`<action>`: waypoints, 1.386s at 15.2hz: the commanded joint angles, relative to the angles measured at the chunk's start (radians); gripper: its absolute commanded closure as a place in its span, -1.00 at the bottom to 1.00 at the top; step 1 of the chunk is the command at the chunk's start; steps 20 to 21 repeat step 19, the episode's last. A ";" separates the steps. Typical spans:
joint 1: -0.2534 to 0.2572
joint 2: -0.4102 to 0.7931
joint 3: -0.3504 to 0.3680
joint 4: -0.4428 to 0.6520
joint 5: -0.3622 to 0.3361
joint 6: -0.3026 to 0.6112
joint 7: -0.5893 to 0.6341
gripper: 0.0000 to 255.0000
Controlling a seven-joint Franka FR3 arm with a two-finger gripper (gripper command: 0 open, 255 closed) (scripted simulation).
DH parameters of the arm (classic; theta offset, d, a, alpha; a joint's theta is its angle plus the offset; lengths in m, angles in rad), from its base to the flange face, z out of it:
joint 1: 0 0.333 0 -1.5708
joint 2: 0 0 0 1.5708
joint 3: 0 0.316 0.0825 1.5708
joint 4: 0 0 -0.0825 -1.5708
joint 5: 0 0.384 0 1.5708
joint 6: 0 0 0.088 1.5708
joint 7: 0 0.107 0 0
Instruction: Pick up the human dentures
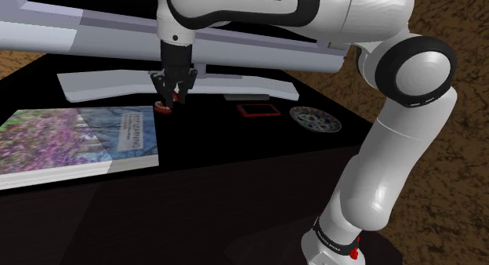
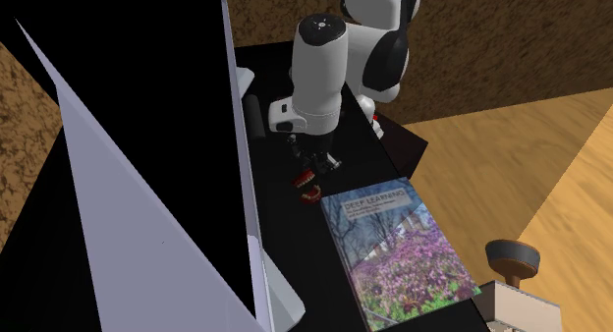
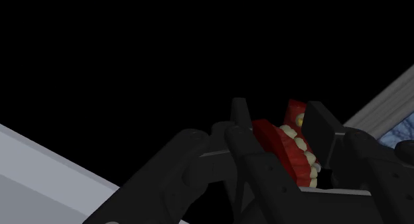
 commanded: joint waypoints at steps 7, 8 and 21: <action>0.003 0.020 0.002 0.089 -0.004 -0.073 0.001 1.00; 0.003 0.024 0.003 0.108 -0.005 -0.088 0.002 1.00; 0.012 0.075 0.009 0.298 -0.021 -0.229 0.010 1.00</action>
